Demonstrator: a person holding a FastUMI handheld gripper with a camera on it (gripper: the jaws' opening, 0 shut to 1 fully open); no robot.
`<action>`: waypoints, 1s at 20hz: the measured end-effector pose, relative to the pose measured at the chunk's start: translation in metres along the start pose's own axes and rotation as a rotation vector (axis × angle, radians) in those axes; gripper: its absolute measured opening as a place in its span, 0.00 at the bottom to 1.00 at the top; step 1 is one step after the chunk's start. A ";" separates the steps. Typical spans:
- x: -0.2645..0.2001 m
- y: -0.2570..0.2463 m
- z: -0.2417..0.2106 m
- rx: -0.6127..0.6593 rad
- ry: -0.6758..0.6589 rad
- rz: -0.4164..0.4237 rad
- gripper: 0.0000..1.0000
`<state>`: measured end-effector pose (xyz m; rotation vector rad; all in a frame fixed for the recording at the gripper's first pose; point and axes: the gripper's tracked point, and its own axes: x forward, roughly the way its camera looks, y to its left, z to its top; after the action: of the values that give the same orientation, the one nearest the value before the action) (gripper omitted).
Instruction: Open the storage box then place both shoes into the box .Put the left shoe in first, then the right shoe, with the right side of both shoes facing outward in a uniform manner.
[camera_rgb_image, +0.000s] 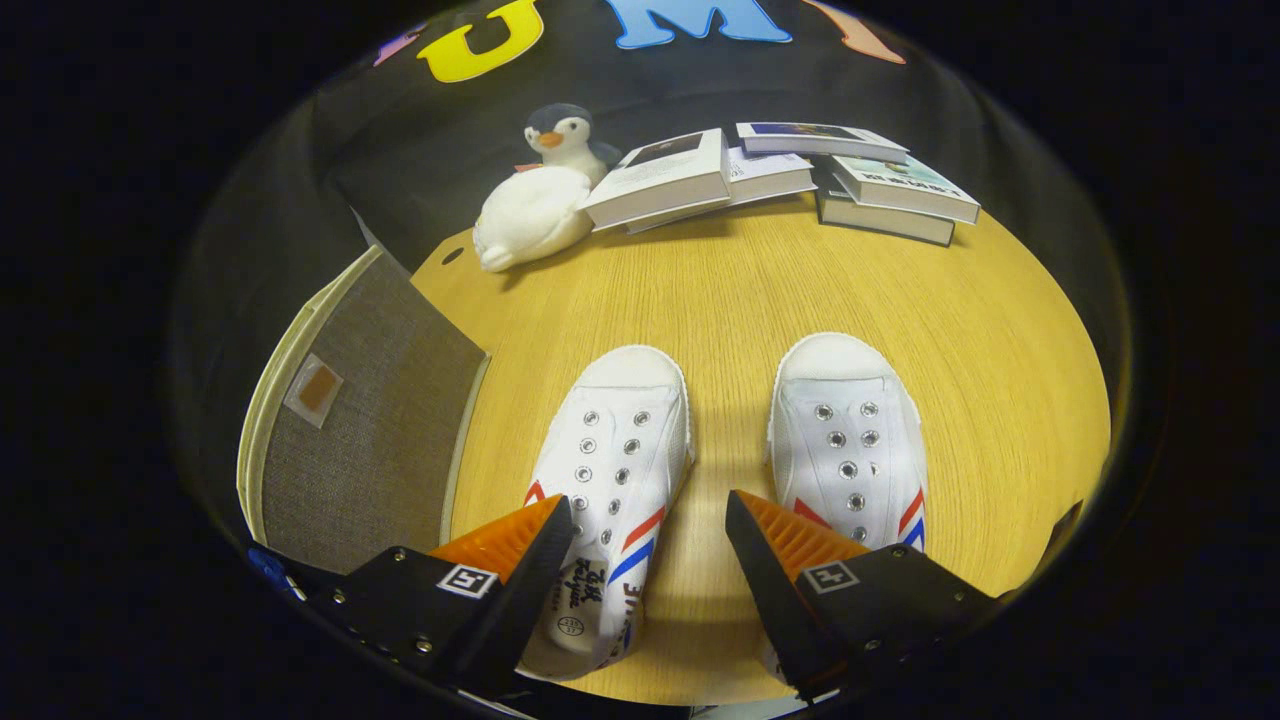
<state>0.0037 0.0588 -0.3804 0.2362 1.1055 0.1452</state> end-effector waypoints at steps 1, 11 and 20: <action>0.000 0.000 0.000 0.001 0.007 -0.004 0.83; 0.009 0.008 -0.007 0.059 0.069 0.031 0.60; 0.013 0.004 -0.006 0.169 0.082 0.030 0.32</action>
<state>0.0041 0.0663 -0.3930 0.4013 1.1976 0.0890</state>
